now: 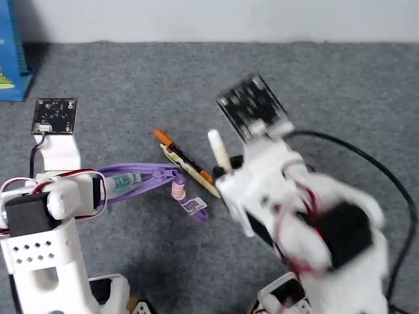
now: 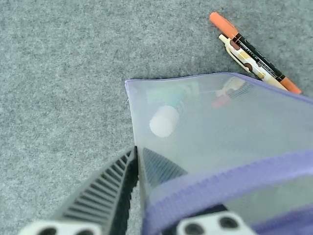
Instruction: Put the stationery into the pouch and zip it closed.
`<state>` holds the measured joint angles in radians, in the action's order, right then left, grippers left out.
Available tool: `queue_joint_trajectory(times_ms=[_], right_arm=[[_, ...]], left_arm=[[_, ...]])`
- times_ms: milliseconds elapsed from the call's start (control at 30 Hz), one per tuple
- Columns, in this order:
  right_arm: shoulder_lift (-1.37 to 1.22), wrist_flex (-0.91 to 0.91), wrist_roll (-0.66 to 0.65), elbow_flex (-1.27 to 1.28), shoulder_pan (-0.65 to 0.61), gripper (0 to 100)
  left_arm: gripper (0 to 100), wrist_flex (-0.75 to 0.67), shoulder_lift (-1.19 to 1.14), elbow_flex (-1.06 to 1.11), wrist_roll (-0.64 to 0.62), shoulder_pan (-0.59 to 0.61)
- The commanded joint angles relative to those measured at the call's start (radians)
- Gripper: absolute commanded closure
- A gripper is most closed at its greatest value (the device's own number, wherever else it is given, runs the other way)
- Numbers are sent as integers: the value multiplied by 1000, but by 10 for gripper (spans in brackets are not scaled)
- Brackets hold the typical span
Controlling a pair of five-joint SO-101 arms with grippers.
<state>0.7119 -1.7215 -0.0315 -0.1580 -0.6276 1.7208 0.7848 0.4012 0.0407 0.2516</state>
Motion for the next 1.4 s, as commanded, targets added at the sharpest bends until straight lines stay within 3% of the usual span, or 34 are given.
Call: queue_joint_trajectory(times_ms=[0, 300, 500, 700, 900, 1000, 1367], right_arm=[[96, 70, 44, -3, -77, 991], [214, 320, 144, -2, -332, 991], [283, 565, 201, 186, -354, 991], [453, 1021, 195, 603, -355, 991], [547, 1527, 17, 1002, -358, 991], [542, 1690, -34, 1122, -358, 991], [418, 1675, -48, 1218, -326, 958]], left_arm=[[987, 3, -5, -1, -9, -12], [987, 3, -5, -1, -9, -12], [987, 3, -5, -1, -6, -12], [987, 2, -5, -5, -6, -12], [987, 2, -5, -5, -6, -12], [987, 2, -5, -5, -6, -12], [987, -11, -5, -2, -6, -12]])
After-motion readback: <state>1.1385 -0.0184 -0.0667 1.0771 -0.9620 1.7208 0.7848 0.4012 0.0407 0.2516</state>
